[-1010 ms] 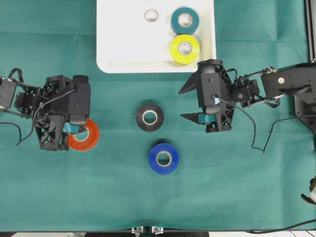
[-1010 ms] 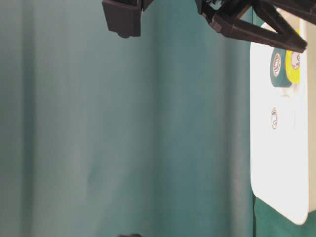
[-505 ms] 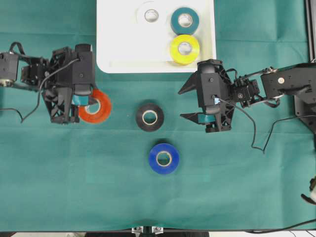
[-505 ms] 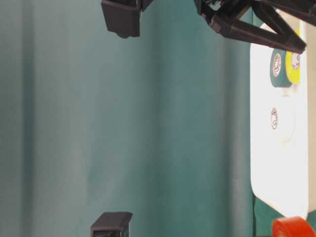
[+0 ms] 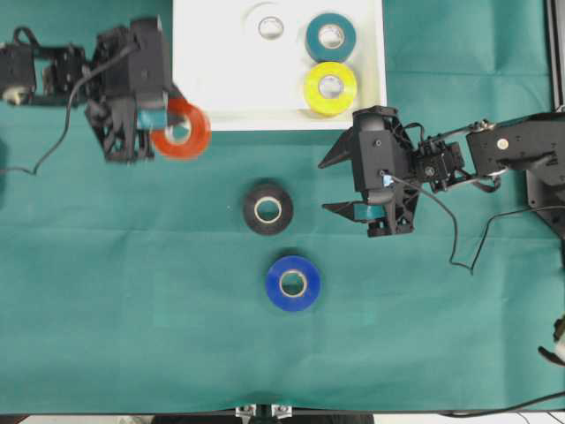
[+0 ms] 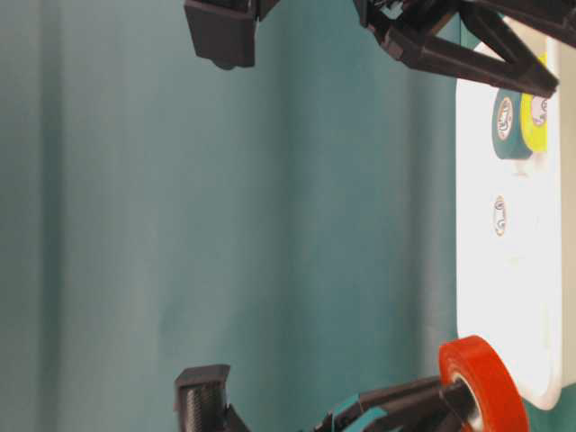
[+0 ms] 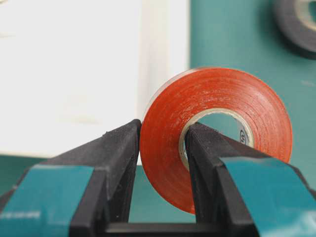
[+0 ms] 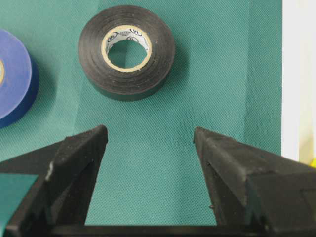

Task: Put the tape alternately from left to right into the white case.
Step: 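Lift the red roll with the left gripper and carry it into the tray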

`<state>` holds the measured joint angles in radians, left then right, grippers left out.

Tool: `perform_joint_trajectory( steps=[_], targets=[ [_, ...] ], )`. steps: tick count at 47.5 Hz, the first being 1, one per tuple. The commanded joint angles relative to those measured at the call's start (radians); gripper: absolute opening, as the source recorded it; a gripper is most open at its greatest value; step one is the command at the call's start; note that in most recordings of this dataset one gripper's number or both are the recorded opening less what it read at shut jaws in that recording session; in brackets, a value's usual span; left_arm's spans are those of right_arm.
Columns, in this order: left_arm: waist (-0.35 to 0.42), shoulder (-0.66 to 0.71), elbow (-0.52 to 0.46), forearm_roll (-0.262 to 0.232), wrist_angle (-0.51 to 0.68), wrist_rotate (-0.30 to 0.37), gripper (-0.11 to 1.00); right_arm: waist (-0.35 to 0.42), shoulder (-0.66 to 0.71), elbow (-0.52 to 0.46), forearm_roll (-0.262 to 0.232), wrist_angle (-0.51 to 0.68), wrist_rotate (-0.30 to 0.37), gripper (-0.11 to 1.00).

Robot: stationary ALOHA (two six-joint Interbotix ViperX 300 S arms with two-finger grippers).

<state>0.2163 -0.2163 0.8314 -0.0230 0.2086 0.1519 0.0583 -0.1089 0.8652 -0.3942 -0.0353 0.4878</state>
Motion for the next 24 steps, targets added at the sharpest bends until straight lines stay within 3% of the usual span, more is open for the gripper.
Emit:
perform_joint_trajectory(
  steps=[1, 24],
  targets=[
    [0.028, 0.005, -0.018, 0.003, -0.023, 0.017, -0.03, 0.002, -0.009, -0.017, 0.002, -0.008, 0.002, 0.80],
    [0.103, 0.133, -0.110, 0.003, -0.077, 0.035, -0.03, 0.002, -0.009, -0.015, 0.002, -0.008, 0.002, 0.80]
  ],
)
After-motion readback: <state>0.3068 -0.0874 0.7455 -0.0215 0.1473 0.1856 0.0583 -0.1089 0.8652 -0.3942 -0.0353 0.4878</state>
